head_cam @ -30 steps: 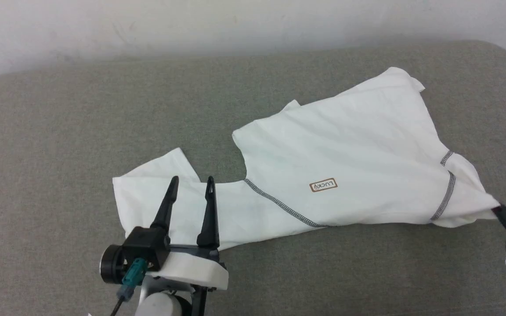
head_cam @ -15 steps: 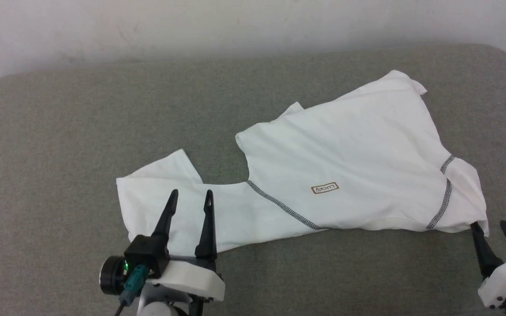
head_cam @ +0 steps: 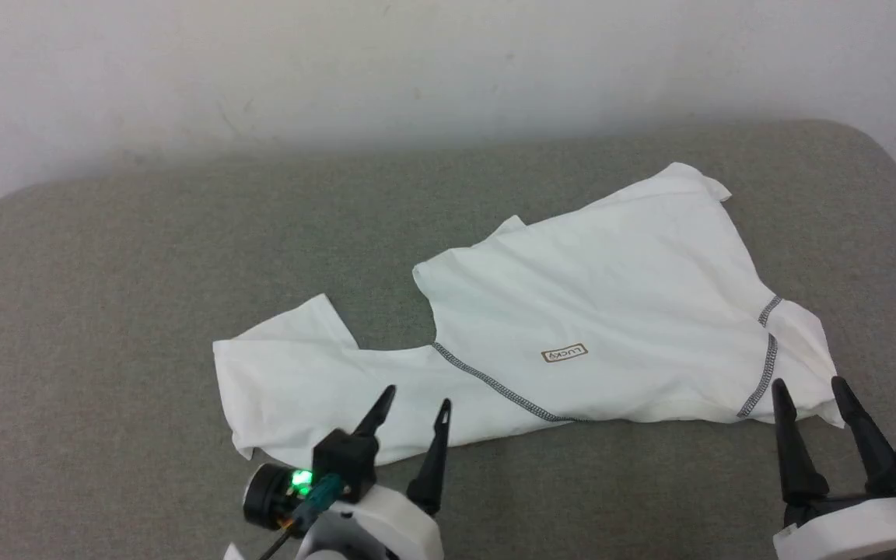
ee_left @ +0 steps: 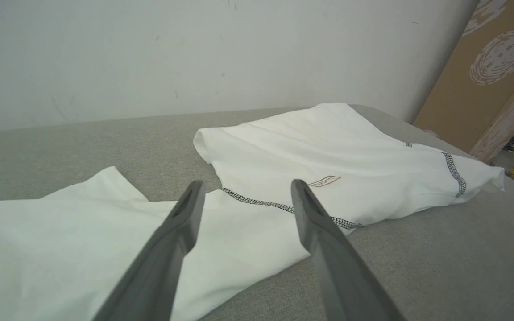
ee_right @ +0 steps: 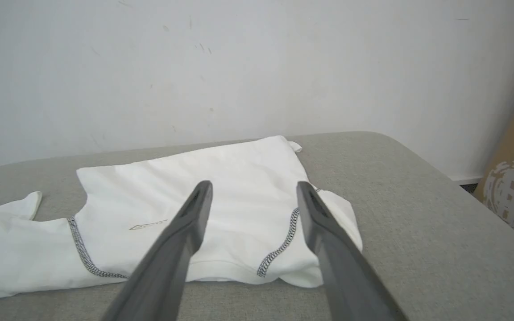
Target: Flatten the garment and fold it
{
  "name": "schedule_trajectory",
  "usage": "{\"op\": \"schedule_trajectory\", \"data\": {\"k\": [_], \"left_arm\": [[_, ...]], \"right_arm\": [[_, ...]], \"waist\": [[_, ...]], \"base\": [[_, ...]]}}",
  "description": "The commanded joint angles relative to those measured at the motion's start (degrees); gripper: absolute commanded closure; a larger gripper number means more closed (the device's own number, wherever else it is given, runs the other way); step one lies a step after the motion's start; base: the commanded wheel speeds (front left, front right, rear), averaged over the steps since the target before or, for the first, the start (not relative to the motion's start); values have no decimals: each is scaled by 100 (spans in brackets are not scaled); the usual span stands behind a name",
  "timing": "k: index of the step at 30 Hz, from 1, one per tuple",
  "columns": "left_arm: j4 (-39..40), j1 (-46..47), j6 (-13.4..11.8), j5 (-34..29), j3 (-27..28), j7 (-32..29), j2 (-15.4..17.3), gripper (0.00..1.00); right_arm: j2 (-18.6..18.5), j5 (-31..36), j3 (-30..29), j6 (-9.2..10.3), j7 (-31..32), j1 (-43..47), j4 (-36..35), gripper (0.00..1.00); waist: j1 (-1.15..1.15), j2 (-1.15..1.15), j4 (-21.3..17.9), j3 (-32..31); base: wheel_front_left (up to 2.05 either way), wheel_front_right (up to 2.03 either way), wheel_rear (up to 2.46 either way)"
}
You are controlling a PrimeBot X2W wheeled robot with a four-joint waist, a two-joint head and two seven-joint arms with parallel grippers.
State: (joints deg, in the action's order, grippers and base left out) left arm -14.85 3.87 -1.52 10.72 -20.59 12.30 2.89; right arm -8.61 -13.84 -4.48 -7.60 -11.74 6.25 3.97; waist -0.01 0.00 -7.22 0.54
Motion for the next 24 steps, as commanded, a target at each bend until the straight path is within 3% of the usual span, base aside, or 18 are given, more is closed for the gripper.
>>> {"op": "schedule_trajectory", "data": {"k": [1, 7, 14, 20, 24], "left_arm": [[-156, 307, 104, -80, -168, -199, -1, 0], [-833, 1154, 449, -149, -858, -1084, -1, 0], [-1620, 1918, 743, -156, -1608, -2068, -2, 0], [-2439, 2665, 790, -313, -2064, -2925, -2, 0], [-3006, 2983, 839, -369, -2407, -3818, -2, 0]], "right_arm": [[110, 89, 29, 11, 81, 120, -287, 0], [266, 162, 159, 11, 301, 238, -952, 0], [305, 152, 223, 11, 420, 215, -1172, 0], [330, 129, 242, 11, 438, 135, -1251, 0], [335, 84, 242, 11, 426, 90, -1240, 0]], "waist": [[1, 0, -5, 50], [1, 0, -119, 233], [1, 0, -244, 451], [1, 0, -343, 723], [1, 0, -388, 848]], "base": [[0, 0, 0], [0, 0, 0], [0, 0, 0], [0, 0, 0], [0, 0, 0]]}}
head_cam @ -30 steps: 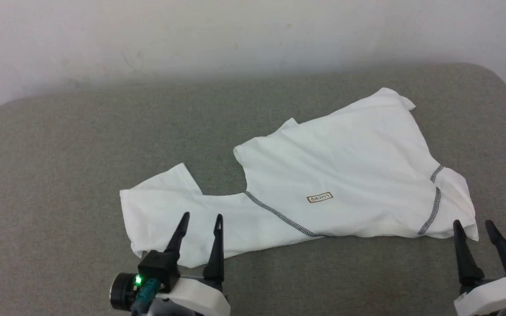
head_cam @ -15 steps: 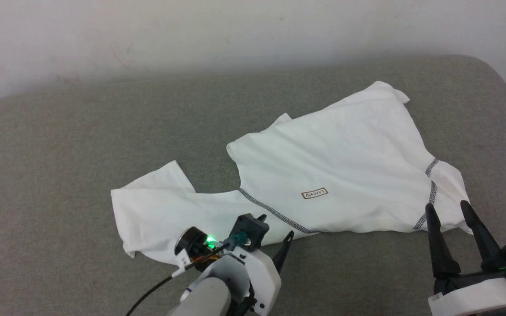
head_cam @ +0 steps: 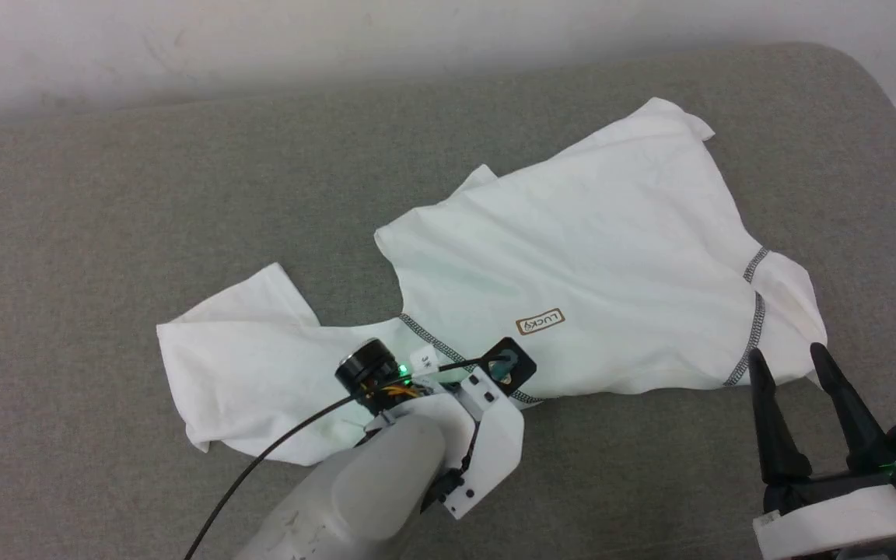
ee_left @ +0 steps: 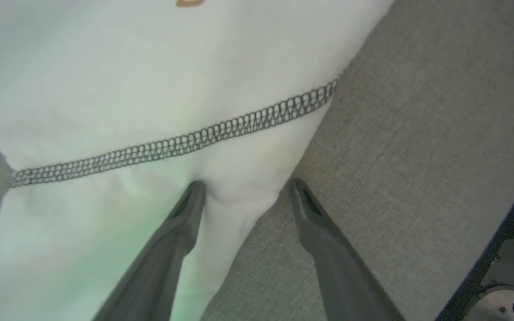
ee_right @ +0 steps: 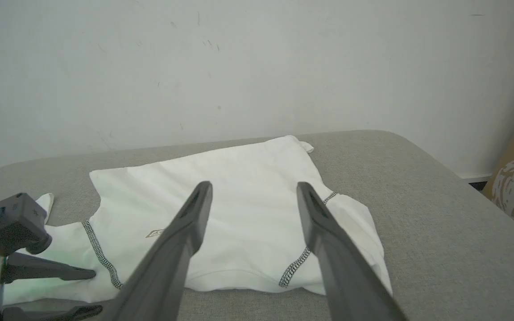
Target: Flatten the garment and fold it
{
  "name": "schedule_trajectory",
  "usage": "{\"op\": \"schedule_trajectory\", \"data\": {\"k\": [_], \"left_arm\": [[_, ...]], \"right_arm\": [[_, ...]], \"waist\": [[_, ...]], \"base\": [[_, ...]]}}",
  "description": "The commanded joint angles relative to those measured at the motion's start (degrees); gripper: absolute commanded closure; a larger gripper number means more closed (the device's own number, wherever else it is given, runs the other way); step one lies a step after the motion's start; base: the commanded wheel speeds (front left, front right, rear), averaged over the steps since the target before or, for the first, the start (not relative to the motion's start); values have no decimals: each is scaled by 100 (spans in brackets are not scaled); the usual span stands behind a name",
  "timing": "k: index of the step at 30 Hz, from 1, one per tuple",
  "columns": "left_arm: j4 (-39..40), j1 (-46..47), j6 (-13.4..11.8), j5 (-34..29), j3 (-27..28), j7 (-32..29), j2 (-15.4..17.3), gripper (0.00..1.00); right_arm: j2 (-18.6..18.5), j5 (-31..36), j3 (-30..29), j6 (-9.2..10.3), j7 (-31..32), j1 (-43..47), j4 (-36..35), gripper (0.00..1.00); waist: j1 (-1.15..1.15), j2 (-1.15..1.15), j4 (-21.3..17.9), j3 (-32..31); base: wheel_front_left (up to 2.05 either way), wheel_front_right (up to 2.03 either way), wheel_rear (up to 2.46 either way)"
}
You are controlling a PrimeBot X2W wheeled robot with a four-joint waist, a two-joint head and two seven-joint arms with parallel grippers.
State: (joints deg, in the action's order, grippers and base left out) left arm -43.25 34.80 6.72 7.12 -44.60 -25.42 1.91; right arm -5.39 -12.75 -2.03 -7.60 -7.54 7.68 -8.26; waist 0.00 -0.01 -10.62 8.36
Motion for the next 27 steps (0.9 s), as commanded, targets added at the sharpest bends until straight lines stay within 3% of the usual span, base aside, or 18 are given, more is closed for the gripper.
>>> {"op": "schedule_trajectory", "data": {"k": [1, 2, 3, 4, 7, 10, 19, 23, 27], "left_arm": [[-272, -66, 39, 28, -145, -296, 97, 15], [-331, -35, 56, 111, -271, -497, 97, 51], [-351, -1, 66, 193, -389, -635, 97, 70], [-364, 11, 70, 303, -516, -754, 97, 100], [-340, 37, 74, 731, -692, -850, 108, 100], [-237, 37, 13, 950, -485, -392, 181, 100], [666, -517, -815, 1331, 309, 1098, 548, 100], [1217, -788, -1078, 1382, 503, 1389, 785, 100], [1744, -1058, -1292, 1466, 682, 1426, 1035, 100]], "right_arm": [[13, -28, -6, 11, 8, -61, -8, 0], [14, -31, -4, 11, 7, -68, -4, 0], [16, -39, -1, 11, 5, -75, -1, 0], [18, -49, 9, 11, 9, -83, 8, 0], [18, -103, 52, 11, 29, -116, 65, 0], [-1, -160, 46, 11, 49, -114, 156, 0], [-189, -362, -108, 11, 544, -51, 488, 0], [-412, -455, -34, 11, 1065, -121, 668, 0], [-892, -597, 413, 11, 1831, -406, 870, 0]], "waist": [[0, 1, -55, 82], [0, 1, -59, 99], [0, 1, -63, 113], [0, 1, -71, 124], [0, 1, -95, 131], [0, 1, -86, 102], [0, 1, 121, -120], [0, 1, 219, -176], [0, 1, 229, -173]], "base": [[0, 0, 0], [0, 0, 0], [0, 0, 0], [0, 0, 0], [0, 0, 0], [0, 0, 0], [0, 0, 0], [0, 0, 0], [0, 0, 0]]}}
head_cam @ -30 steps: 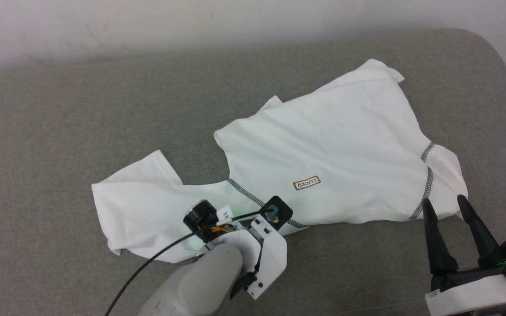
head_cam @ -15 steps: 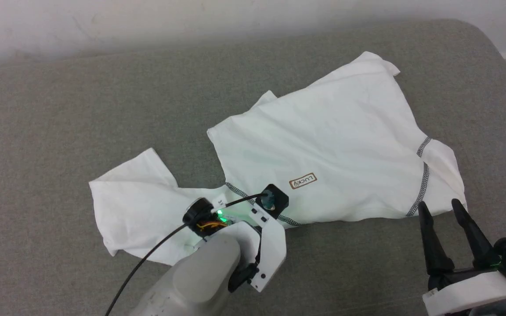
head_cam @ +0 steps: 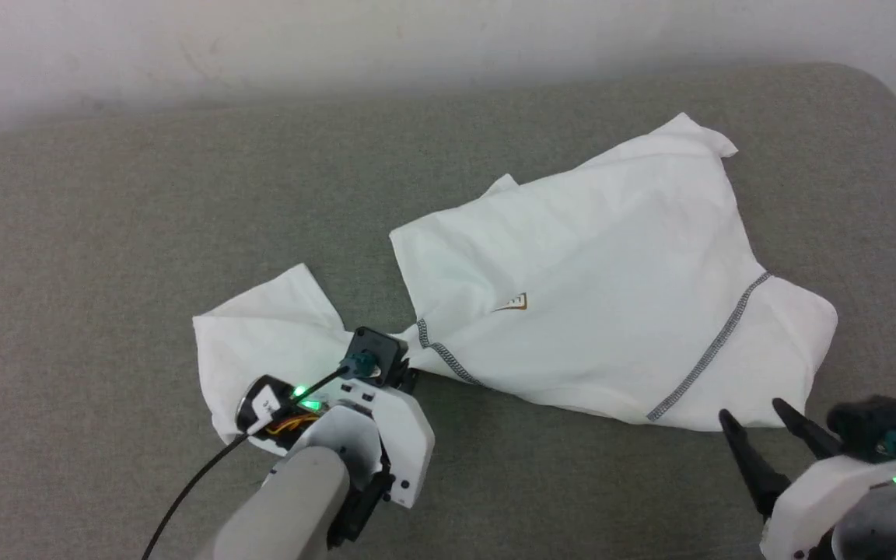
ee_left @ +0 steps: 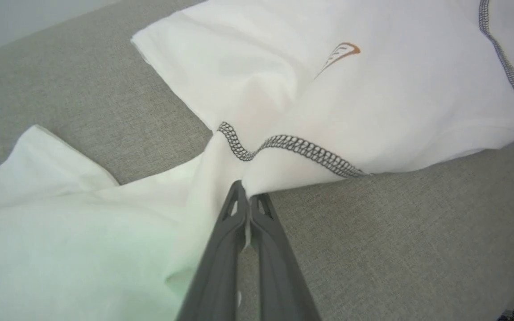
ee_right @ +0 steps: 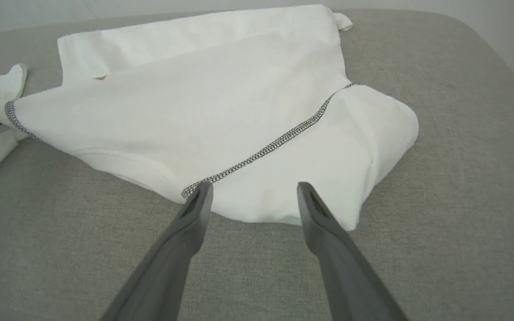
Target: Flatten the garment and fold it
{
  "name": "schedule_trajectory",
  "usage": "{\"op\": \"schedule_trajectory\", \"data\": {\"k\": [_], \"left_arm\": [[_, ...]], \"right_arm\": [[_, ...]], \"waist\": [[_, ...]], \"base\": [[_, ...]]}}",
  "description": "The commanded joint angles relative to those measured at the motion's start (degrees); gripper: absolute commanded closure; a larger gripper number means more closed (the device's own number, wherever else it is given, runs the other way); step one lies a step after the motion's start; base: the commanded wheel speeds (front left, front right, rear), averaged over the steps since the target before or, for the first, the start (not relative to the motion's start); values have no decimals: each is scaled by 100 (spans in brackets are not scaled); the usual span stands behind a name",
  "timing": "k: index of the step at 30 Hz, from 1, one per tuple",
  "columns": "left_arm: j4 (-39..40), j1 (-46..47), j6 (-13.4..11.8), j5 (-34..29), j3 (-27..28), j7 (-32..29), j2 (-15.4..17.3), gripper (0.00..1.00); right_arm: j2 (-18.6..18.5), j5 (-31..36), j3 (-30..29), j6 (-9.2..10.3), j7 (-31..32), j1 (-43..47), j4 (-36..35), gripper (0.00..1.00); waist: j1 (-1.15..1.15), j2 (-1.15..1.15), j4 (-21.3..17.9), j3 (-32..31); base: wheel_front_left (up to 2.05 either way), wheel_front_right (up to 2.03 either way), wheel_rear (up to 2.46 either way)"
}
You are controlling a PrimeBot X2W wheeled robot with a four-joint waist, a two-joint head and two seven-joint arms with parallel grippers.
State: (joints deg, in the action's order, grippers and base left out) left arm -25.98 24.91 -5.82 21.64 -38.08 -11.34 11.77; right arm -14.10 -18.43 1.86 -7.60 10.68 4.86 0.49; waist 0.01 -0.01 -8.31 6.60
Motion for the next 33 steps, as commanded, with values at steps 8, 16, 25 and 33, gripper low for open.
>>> {"op": "schedule_trajectory", "data": {"k": [8, 16, 25, 33], "left_arm": [[839, -300, -229, 94, 126, -102, 255, 100], [1115, -233, -306, 66, 84, -83, 213, 100], [1138, -284, -325, 105, 51, 29, 198, 100], [1132, -402, -305, 215, 89, 250, 206, 100]], "right_arm": [[-1154, -523, 1403, 11, 1365, -1223, 568, 0], [-1576, -1210, 2685, 11, 2034, -2183, 1464, 0], [-1677, -2169, 3802, 11, 2756, -2533, 2243, 100], [-1806, -2427, 3797, 11, 1960, -2793, 2057, 100]], "waist": [[-1, 1, 116, 325], [-1, 1, 224, 641], [-1, 1, 245, 691], [-1, 1, 158, 333]], "base": [[0, 0, 0], [0, 0, 0], [0, 0, 0], [0, 0, 0]]}}
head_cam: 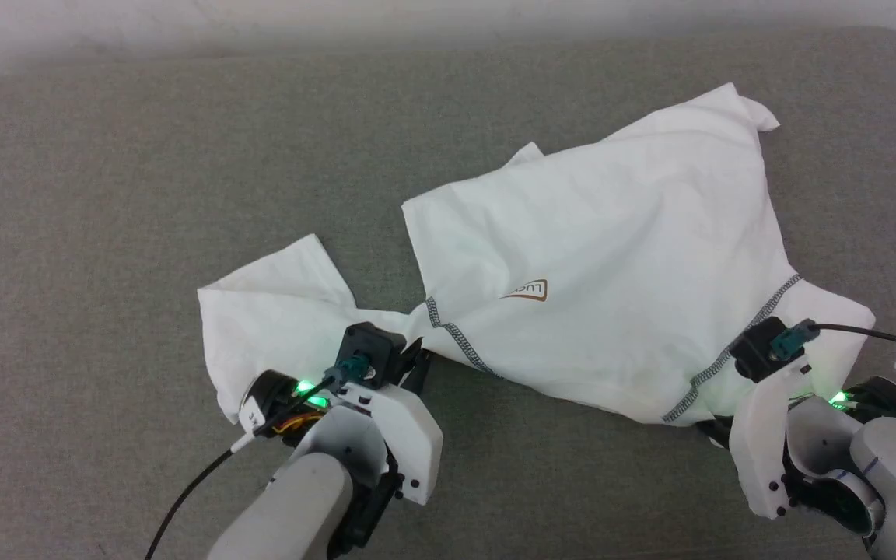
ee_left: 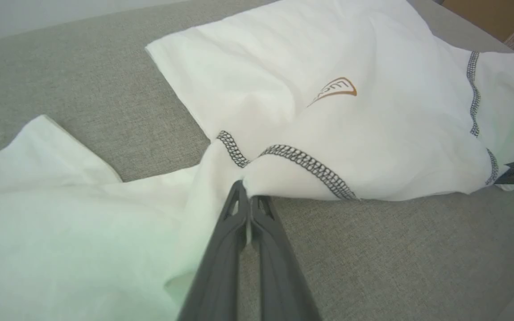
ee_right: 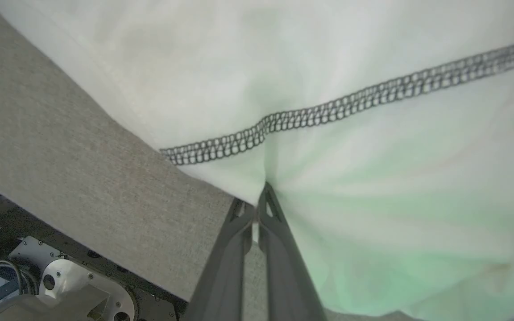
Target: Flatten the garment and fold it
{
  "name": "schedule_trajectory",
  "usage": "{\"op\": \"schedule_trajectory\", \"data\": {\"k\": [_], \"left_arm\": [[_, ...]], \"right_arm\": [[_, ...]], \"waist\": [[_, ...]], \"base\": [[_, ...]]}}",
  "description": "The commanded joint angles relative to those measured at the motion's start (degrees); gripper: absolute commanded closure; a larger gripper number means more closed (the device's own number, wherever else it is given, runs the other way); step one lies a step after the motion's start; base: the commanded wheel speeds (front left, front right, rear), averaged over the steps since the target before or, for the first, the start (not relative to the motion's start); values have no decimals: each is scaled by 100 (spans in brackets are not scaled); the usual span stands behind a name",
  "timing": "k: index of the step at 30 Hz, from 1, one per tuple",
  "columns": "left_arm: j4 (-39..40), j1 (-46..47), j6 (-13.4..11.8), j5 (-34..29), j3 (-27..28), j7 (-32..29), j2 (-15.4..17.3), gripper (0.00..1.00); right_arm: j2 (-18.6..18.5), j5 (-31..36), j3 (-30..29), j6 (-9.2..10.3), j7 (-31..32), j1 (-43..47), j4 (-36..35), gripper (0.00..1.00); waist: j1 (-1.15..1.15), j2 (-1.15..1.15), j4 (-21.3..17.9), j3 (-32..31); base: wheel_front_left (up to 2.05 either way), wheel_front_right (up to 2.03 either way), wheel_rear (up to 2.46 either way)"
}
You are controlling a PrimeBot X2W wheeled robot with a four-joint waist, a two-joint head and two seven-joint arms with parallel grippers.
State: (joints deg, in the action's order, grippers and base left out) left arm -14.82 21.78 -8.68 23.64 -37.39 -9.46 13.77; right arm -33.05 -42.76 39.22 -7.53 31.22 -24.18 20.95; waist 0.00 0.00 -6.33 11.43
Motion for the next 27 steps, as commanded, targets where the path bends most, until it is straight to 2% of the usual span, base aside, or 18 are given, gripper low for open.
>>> {"op": "schedule_trajectory", "data": {"k": [1, 6, 14, 20, 27], "left_arm": [[43, -90, -31, 20, 47, 147, 4, 100], [173, -64, -66, 55, 171, 430, 14, 100], [609, 588, -78, 5, 550, 662, 258, 100], [477, 1910, 27, 12, 932, 635, 277, 100], [-575, 4026, 134, -167, 1213, 663, 150, 100]], "right_arm": [[62, 43, -16, 4, -267, 92, -31, 100], [-7, 256, -424, 4, -849, 42, -290, 100], [-3, 740, -1280, 4, -1058, -436, -1054, 100], [249, 1070, -1908, 4, -1118, -1532, -1218, 100], [533, 1287, -2466, 4, -1480, -3291, -782, 100]], "waist": [[0, 0, -49, -212], [0, 0, -105, -516], [0, 0, -231, -951], [0, 0, -169, -786], [0, 0, -153, 71]], "base": [[0, 0, 0], [0, 0, 0], [0, 0, 0], [0, 0, 0], [0, 0, 0]]}}
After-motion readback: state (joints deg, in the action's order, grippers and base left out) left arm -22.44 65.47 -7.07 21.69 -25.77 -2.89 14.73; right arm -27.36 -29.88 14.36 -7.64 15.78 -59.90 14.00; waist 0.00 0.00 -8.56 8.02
